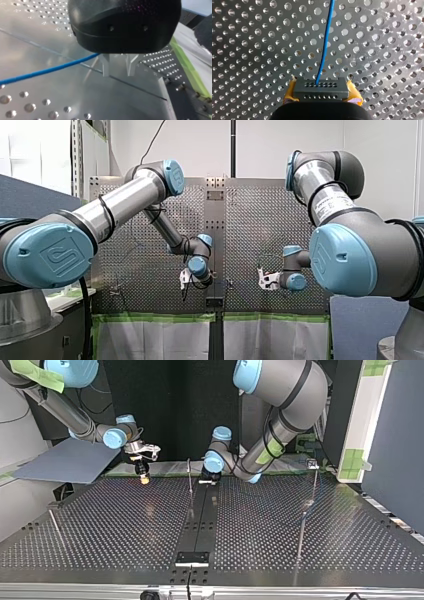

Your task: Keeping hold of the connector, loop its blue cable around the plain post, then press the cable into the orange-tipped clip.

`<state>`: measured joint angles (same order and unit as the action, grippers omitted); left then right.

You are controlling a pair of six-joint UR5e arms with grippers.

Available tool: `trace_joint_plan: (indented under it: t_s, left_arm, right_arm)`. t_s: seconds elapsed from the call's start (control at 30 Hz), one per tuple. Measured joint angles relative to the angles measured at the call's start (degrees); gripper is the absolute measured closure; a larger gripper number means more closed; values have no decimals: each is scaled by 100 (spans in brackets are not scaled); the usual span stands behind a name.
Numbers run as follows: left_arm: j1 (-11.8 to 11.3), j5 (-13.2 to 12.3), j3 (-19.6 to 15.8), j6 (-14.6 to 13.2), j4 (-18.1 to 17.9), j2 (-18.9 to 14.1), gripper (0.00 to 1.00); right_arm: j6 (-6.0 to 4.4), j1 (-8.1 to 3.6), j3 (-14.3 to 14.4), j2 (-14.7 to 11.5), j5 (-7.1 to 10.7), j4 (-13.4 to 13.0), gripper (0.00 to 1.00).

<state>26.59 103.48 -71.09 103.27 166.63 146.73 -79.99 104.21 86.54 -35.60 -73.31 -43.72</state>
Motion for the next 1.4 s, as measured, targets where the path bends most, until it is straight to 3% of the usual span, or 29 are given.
trace_joint_plan:
  t_s: [0.03, 0.1, 0.13, 0.17, 0.2, 0.83, 1.4]
  left_arm:
    - [3, -11, 0, -62, 21, 0, 55]
    - [8, -37, 0, -149, 35, -1, 27]
    - [17, -73, 0, -214, 40, -1, 27]
    - [24, -101, 0, -263, 44, -1, 3]
    - [34, -124, -1, -308, 47, -2, 0]
    - [341, 127, -5, -431, 105, -99, 0]
    - [532, 254, -125, -420, 373, -232, 0]
  right_arm:
    - [3, 4, 0, 1, 0, 8, 100]
    - [7, 10, 0, 1, 0, 21, 100]
    - [10, 13, 0, 1, 0, 31, 100]
    - [13, 14, 0, 1, 0, 38, 100]
    - [16, 14, -1, 1, 0, 44, 100]
    - [106, 18, 0, -1, -23, 204, 100]
    - [113, 19, 0, -1, -26, 235, 100]
